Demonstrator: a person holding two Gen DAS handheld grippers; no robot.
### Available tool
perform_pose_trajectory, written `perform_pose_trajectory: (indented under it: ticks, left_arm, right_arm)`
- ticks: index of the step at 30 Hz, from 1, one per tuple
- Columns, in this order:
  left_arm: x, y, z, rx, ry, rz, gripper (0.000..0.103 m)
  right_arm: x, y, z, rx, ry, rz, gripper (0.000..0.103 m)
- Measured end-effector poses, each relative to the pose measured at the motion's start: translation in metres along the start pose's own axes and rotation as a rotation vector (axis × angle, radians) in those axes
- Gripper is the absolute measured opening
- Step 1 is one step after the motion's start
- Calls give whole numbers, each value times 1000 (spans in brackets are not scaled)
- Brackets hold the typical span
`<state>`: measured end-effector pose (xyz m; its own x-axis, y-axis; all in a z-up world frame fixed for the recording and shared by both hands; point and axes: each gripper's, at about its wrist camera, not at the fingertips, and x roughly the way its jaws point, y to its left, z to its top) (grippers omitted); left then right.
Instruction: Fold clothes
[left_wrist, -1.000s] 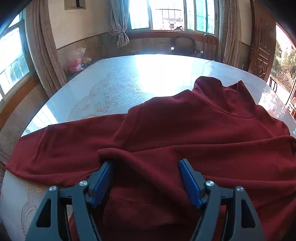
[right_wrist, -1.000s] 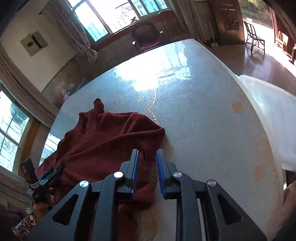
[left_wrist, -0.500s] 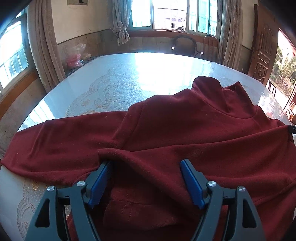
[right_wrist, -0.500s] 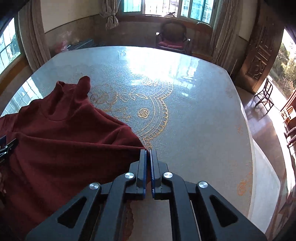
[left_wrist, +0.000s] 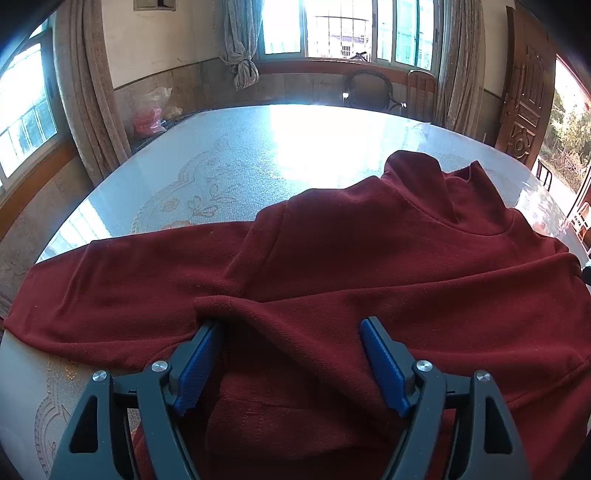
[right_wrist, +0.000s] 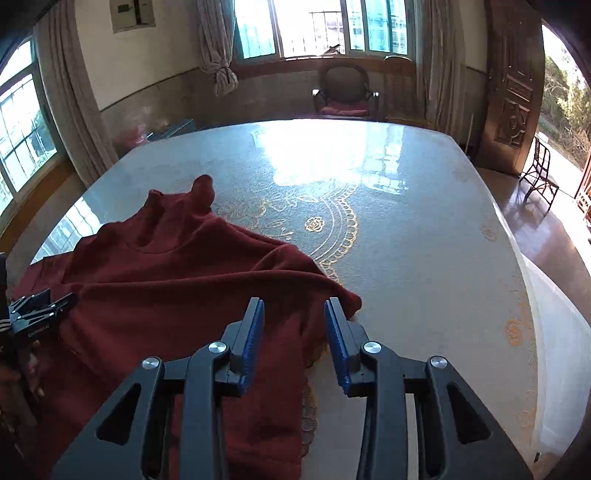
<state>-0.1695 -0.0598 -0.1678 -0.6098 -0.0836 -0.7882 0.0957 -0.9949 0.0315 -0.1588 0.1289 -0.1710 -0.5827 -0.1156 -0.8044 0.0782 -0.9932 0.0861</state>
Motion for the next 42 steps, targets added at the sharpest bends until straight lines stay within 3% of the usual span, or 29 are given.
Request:
perform_pose_trajectory:
  ticks: [3,4,7,11,13,14,17,18,20,22,25,29,32,34,37,38,39,42]
  left_arm:
    - [0,3,0,-7,1,-10,79]
    - [-1,3,0,-8,1,-11,79]
    - [-1,3,0,-10,2,-13,79]
    - [0,1,0,-3,2,-4,80]
    - [0,1,0,-2,2,-3,80]
    - [0,1,0,-1,2,-2,80]
    - [1,0,1,0,2,0,80]
    - [1,1,0,-2,2,-2,80]
    - [1,2,0,-6,2,-6,80]
    - [1,2,0,-8,2,-8,80]
    - [1,1,1,-2,5,-12,82]
    - [2,0,0,3,6,-10,84]
    - [2,-1,0,5,6,-8,84]
    - [2,-1,0,5,6,-8,84]
    - [2,0,-1,6,6,-7,84]
    - [2,-1,-1,7,6,-5,84]
    - [2,-1,-1,8,6,-3,85]
    - [2,0,0,8,6,-3,85]
  right_arm:
    - [22,-18,7,52,-3,-116,22]
    - [22,-29,9,105,-11,-142,25]
    - [3,-53,3,274,-27,8,29]
    - [-9,-66,-16,377,30,73,30]
    - [-1,-78,-23,482,53,176,31]
    - [0,-79,-22,494,46,202,37]
    - [10,-65,-9,415,41,209,42]
    - [13,-58,-3,384,54,194,34]
    - [20,-45,6,343,88,184,8]
    - [7,-39,13,294,54,170,8]
    - [-25,-42,22,252,-64,108,8]
    - [-5,-46,18,203,9,22,8]
    - [-3,-59,6,265,30,67,15]
    - [-10,-69,-2,332,19,113,29]
    - [-52,-80,-11,510,-139,324,51]
    - [-66,-79,-13,553,-203,433,67]
    - [-80,-79,-16,596,-267,542,77]
    - [-112,-56,-8,532,-388,628,84]
